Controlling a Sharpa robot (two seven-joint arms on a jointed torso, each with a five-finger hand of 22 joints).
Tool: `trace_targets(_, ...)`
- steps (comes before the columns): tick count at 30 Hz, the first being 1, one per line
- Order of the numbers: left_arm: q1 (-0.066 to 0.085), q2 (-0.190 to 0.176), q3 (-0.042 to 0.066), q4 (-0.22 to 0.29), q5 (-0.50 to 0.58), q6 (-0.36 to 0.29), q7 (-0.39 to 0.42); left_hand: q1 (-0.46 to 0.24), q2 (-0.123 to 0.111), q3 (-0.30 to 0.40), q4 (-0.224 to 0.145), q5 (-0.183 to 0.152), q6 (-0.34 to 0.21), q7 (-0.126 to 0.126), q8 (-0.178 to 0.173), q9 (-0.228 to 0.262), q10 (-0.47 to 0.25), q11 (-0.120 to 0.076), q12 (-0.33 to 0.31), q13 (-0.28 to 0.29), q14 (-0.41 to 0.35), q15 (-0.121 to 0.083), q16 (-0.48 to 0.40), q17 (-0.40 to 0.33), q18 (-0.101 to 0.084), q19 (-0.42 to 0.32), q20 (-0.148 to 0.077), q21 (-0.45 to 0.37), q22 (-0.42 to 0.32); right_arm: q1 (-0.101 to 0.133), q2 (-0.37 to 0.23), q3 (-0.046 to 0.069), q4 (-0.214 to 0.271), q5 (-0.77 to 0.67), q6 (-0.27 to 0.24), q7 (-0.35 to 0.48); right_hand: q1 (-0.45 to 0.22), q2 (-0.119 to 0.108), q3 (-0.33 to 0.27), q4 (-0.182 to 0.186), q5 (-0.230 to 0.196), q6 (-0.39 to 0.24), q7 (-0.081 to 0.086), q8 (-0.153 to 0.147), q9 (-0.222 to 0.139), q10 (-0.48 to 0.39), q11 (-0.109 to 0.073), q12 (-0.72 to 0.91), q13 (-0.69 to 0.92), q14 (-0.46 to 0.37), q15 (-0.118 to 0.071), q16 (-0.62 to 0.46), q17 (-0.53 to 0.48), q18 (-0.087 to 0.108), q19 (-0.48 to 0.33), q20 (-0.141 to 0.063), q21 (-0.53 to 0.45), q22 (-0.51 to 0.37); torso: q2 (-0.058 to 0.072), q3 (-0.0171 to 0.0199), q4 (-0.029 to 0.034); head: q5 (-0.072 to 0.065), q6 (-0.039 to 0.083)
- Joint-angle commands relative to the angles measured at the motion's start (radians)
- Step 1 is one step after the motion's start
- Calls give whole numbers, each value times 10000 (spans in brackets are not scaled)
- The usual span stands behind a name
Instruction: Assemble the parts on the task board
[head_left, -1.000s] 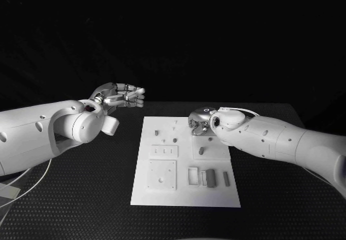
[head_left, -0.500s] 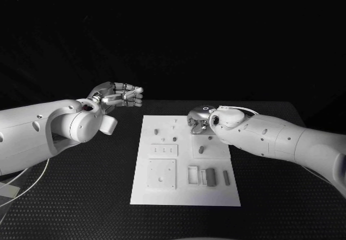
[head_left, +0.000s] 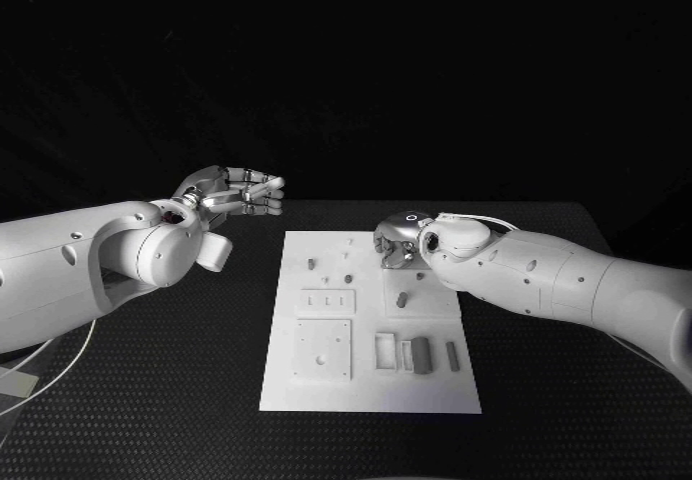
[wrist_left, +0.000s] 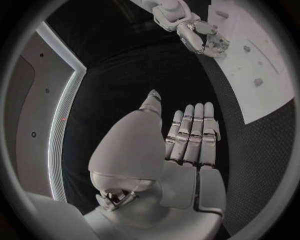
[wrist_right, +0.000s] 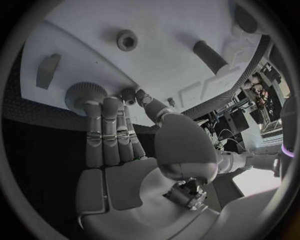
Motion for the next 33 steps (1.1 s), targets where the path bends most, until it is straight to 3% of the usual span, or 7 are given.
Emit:
trace_targets(1, 17, -7, 8, 3, -73, 154, 62, -8, -66, -53, 6, -43, 44, 373, -46, -16, -78, -24, -72, -14, 89, 14, -54, 14, 67, 62, 10, -50, -15, -156, -58, -94, -52, -262, 560, -164, 73, 4, 85, -3, 40, 82, -14, 50, 17, 83, -15, 4, 11, 11, -59, 63, 4, 1002, -20, -20, 67, 224, 10, -8, 18, -10, 17)
trace_targets(8, 17, -49, 5, 29, -73, 149, 50, 3, -68, -49, 6, -47, 50, 357, -54, -19, -86, -38, -92, -19, 89, 15, -65, 16, 65, 62, 11, -60, -21, -158, -128, -94, 22, -298, 456, -196, 93, -4, 87, -6, 40, 106, -25, 54, 28, 117, -25, 5, 17, 32, -69, 85, 4, 1002, -15, -29, 99, 223, 36, 9, -11, 4, 73)
trace_targets(13, 17, -62, 4, 47, -73, 207, 31, 5, -67, -48, 8, -49, 56, 350, -57, -20, -85, -44, -99, -21, 90, 15, -70, 17, 63, 63, 13, -65, -24, -157, -157, -94, 13, -241, 245, -181, 111, -31, 88, -5, 40, 56, -7, 15, 20, 69, -14, -40, 1, 28, -61, 90, -3, 1002, -20, -36, 120, 217, 54, 2, 2, -20, 108)
trace_targets(17, 17, -55, 3, 28, -74, 216, 22, 2, -65, -49, 10, -52, 60, 346, -58, -21, -82, -47, -102, -21, 91, 15, -73, 18, 62, 64, 13, -69, -26, -157, -176, -93, -11, -105, -14, -172, 119, -176, 73, 0, 39, -349, 74, -239, -74, -223, 91, -151, -89, -66, 39, 66, -33, 1002, -100, -17, 115, 193, 61, 1, 9, -31, 122)
trace_targets(20, 17, -49, -7, 15, -74, 219, 18, 0, -65, -49, 11, -54, 61, 345, -60, -21, -81, -49, -105, -21, 91, 15, -76, 18, 61, 64, 13, -71, -27, -156, -202, -93, 30, -90, -134, -157, 44, -292, 40, 16, 39, -559, 18, -357, -119, -389, 149, -151, -141, -126, 95, 56, -49, 1002, -143, 16, 97, 180, 67, -4, 14, -41, 140)
trace_targets(33, 17, -43, -37, -1, -74, 225, 9, 2, -64, -48, 8, -57, 64, 340, -67, -24, -81, -53, -116, -24, 94, 14, -82, 20, 60, 65, 12, -78, -32, -151, -288, -89, 220, -103, -307, -265, 111, -254, 102, 3, 40, -429, -18, -280, -78, -347, 130, -86, -140, -83, 78, 119, -45, 1002, -102, 2, 133, 184, 80, 4, 14, -43, 170)
